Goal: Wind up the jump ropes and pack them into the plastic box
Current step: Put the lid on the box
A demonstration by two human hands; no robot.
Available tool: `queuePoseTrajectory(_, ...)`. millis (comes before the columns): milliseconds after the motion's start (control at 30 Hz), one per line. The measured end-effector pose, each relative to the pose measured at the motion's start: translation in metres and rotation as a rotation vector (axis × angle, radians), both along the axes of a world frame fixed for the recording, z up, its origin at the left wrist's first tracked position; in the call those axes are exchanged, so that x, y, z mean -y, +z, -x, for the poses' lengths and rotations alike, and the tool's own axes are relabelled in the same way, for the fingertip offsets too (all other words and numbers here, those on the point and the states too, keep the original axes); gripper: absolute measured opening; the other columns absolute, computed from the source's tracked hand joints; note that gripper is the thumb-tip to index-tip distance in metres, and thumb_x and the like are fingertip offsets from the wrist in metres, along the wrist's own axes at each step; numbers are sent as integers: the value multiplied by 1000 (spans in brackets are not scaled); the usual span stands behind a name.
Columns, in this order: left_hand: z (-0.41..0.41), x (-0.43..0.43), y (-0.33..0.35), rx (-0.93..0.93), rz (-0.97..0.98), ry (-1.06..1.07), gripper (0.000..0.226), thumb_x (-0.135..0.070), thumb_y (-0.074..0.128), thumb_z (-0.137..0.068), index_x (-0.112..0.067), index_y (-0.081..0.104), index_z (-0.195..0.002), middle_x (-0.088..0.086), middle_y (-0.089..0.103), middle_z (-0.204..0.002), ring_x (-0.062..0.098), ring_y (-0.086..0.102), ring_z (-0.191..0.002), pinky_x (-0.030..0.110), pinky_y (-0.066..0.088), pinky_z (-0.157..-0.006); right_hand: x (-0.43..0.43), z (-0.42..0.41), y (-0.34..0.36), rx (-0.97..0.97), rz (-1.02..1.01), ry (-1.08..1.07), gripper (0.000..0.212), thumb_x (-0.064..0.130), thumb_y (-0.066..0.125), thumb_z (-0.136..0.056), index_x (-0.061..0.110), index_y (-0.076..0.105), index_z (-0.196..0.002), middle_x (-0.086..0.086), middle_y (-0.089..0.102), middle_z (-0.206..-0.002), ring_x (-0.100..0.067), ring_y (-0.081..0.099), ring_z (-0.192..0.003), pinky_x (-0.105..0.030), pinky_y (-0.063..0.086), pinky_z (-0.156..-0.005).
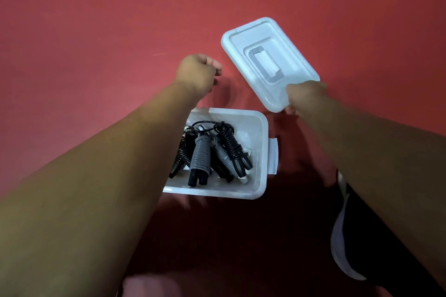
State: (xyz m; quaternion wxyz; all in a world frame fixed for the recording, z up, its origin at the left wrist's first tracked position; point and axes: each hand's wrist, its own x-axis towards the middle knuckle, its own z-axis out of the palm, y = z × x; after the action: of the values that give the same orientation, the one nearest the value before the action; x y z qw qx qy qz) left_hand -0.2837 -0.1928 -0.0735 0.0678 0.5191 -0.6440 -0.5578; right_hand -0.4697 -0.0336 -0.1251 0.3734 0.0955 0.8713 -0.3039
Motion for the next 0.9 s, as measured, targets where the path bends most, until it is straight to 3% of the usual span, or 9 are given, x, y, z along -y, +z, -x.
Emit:
queuePoseTrajectory(67,-8,5,12,19,18,44,30,-5,41,-96,-16,69,-90,2,73,-94,21,70,-78,38,61,-77,4,-2,15,-33,30,4,56,14,48,-94,-4,25,-141,-9,55,-39,-31,69,-85,-32,54,-86)
queuePoseTrajectory(167,-23,16,35,48,65,103,16,-24,51,-92,-17,62,-84,8,69,-93,37,75,-96,54,63,-86,7,-10,42,-104,62,74,49,9,53,-88,1,33,-133,-17,60,-66,-31,65,-66,-44,62,-75)
queuePoseTrajectory(200,-30,19,45,59,65,123,18,-32,53,-89,-16,62,-91,8,69,-99,38,74,-101,57,62,-87,8,-15,56,-109,55,89,48,8,54,-88,3,36,-132,-18,60,-74,-29,62,-57,-40,60,-64)
queuePoseTrajectory(300,-50,22,75,95,68,195,72,-49,59,-79,-8,51,-137,10,64,-120,33,71,-104,52,61,-92,6,-31,91,-142,-19,272,45,10,52,-90,5,35,-132,-16,59,-68,-22,54,-40,-26,42,-40)
queuePoseTrajectory(367,-66,16,95,79,100,229,82,-47,60,-82,-7,38,-150,12,60,-126,32,70,-105,51,60,-93,-1,-48,119,-175,-66,399,47,11,52,-92,2,29,-132,-13,62,-62,-22,54,-43,-26,37,-43)
queuePoseTrajectory(467,-94,-1,115,69,128,262,71,-35,60,-96,-10,32,-156,14,61,-124,31,72,-95,51,63,-86,-16,-79,148,-183,-99,562,50,11,52,-93,0,25,-134,-12,65,-63,-24,55,-50,-30,37,-48)
queuePoseTrajectory(667,-162,-41,109,257,191,185,45,-37,58,-95,-14,63,-134,11,73,-113,34,72,-98,47,60,-91,-51,-129,145,-228,-90,626,56,16,59,-89,4,28,-134,-12,65,-63,-27,62,-52,-31,44,-50)
queuePoseTrajectory(767,-187,-68,99,300,185,158,19,-26,60,-98,-16,71,-108,7,75,-97,29,70,-88,39,59,-86,-72,-143,128,-238,-70,640,53,20,65,-87,9,32,-128,-12,66,-85,-33,70,-74,-36,51,-60)
queuePoseTrajectory(900,-208,-88,73,323,137,179,23,-27,62,-97,-17,72,-115,6,78,-100,27,73,-97,38,57,-93,-91,-152,109,-262,-54,671,50,18,69,-90,10,35,-126,-4,53,-91,-32,63,-96,-38,48,-77)
